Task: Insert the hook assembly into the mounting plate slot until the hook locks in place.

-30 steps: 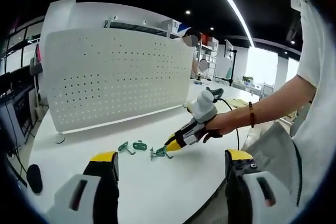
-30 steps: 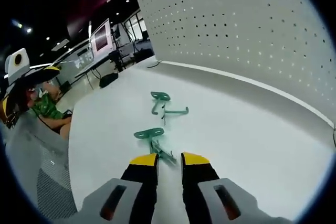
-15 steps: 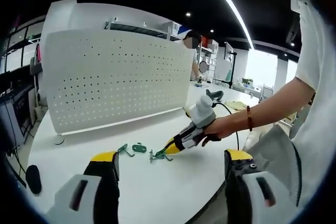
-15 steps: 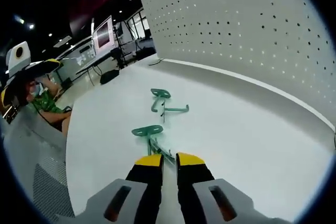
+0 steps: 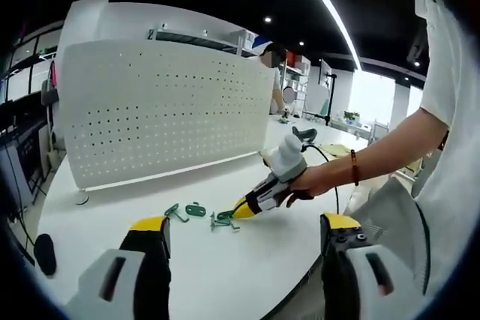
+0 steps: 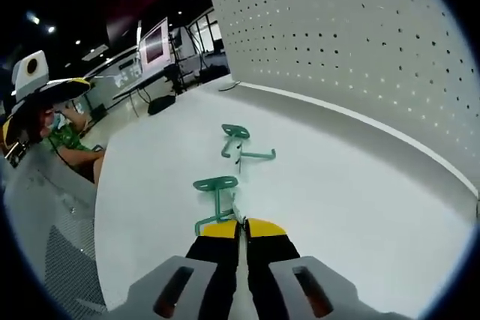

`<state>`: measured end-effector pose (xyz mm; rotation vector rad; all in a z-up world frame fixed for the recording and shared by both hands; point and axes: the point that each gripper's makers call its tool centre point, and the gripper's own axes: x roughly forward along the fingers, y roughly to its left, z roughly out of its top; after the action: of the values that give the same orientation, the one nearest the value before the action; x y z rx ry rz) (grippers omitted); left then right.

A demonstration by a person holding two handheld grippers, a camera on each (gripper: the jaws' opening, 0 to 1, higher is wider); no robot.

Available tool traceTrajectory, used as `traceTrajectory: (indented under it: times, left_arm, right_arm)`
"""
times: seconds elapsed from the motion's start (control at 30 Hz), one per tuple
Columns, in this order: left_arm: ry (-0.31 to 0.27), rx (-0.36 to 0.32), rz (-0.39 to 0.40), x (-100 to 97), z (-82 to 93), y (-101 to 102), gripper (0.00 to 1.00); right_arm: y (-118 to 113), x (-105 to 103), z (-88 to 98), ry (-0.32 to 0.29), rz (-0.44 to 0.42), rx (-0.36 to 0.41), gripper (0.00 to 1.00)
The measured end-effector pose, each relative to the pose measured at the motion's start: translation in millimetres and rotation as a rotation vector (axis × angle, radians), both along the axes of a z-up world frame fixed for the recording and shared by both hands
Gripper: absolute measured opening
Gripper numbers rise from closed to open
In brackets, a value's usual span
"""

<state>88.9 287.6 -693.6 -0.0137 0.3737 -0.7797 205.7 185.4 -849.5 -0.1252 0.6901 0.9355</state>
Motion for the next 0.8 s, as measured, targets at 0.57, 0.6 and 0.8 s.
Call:
traceTrajectory:
  times: [0.57, 0.6, 0.8]
  left_arm:
    - [-0.021, -0.002, -0.021, -2.4, 3.2, -4.9, 0.83]
    - [-0.022, -0.005, -0.022, -2.7, 3.4, -5.2, 0.83]
    - [-0.021, -0.002, -0.034, -4.7, 3.3, -8.5, 0.82]
  right_arm:
    - [-5.0, -11.6, 13.3, 0.062, -0.054, 0.061, 0.01]
    - [-4.1, -12.4, 15.4, 0.076, -0.063, 0.075, 0.01]
    - [-2.1, -18.7, 18.6, 0.124, -0.101, 0.103, 0.01]
